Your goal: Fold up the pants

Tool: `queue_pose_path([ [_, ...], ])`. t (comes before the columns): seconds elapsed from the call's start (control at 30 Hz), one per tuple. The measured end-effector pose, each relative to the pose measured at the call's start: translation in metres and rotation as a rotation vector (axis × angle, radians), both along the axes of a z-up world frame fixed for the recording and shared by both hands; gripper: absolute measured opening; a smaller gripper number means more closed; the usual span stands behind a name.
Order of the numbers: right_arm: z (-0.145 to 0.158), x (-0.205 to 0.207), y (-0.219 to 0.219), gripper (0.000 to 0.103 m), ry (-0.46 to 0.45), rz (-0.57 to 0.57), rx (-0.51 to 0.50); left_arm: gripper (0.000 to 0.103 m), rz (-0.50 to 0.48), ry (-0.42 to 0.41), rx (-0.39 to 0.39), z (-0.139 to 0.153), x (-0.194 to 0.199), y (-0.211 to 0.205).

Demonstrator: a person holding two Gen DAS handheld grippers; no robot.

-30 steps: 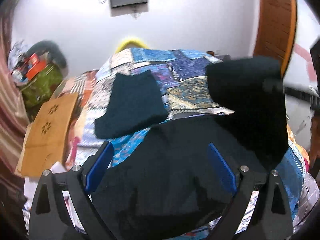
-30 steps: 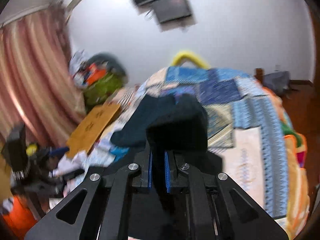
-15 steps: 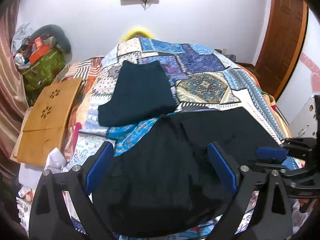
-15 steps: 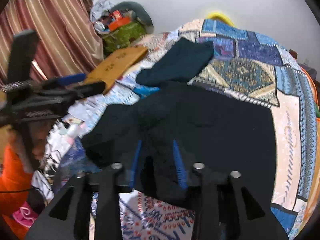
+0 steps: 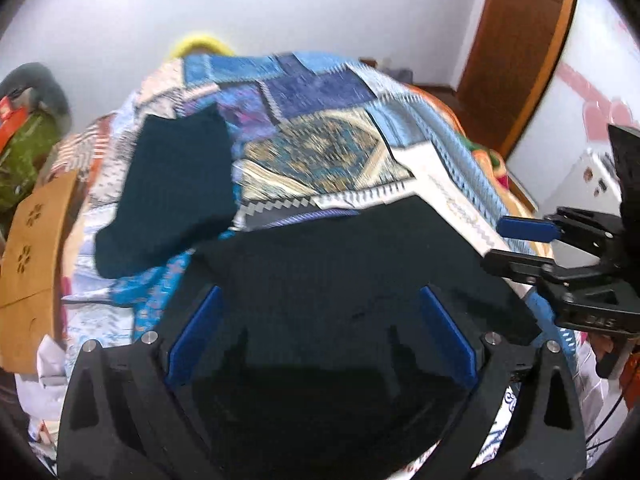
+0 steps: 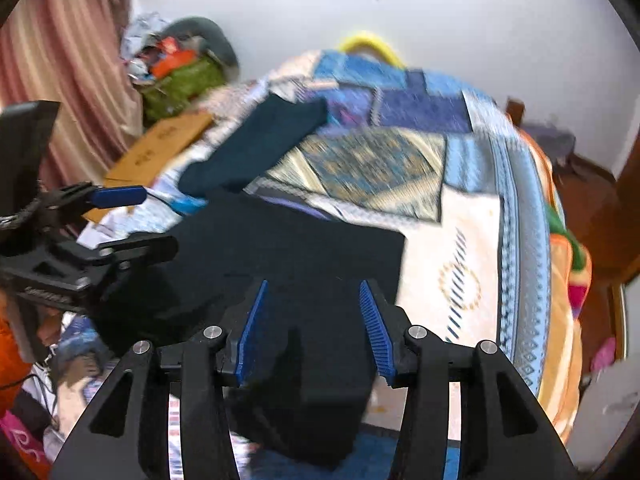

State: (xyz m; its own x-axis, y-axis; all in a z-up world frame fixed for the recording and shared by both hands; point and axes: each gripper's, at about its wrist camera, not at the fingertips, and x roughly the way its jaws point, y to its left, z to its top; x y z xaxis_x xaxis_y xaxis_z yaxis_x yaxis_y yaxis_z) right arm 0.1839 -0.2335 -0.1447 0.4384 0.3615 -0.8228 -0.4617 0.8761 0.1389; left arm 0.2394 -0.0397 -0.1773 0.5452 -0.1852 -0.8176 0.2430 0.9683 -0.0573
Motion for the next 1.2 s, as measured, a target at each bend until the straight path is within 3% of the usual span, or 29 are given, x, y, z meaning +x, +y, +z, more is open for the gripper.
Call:
queue_pose_path([
  [0.07, -0.016, 0.005, -0.003, 0.043, 0.038, -0.002, -0.015, 0.098, -0.009, 0.028, 0.049, -0.014, 0.008, -0.012],
  [0.13, -0.029, 0.003, -0.009, 0.043, 0.08, 0.002, -0.016, 0.088, -0.021, 0.059, 0.092, -0.027, 0.012, -0.019],
  [0.23, -0.046, -0.005, -0.012, 0.044, 0.105, 0.009, -0.015, 0.084, -0.032, 0.11, 0.158, -0.048, 0.011, -0.023],
  [0.37, -0.043, -0.022, -0.015, 0.053, 0.047, 0.018, -0.047, 0.084, -0.035, 0.08, 0.155, -0.052, -0.001, -0.019],
  [0.57, -0.041, -0.036, -0.031, 0.054, 0.075, -0.029, -0.01, 0.085, -0.003, 0.049, 0.162, -0.051, -0.02, -0.009],
  [0.77, -0.028, -0.051, -0.037, 0.055, 0.053, -0.037, -0.04, 0.092, 0.024, -0.028, 0.215, -0.048, -0.047, 0.0],
  [1.0, 0.012, -0.06, -0.034, 0.056, -0.041, -0.047, -0.023, 0.092, 0.086, -0.068, 0.212, -0.032, -0.069, 0.019],
  [1.2, 0.042, -0.068, -0.011, 0.065, -0.144, 0.0, -0.002, 0.092, 0.188, -0.126, 0.184, -0.005, -0.09, 0.055],
])
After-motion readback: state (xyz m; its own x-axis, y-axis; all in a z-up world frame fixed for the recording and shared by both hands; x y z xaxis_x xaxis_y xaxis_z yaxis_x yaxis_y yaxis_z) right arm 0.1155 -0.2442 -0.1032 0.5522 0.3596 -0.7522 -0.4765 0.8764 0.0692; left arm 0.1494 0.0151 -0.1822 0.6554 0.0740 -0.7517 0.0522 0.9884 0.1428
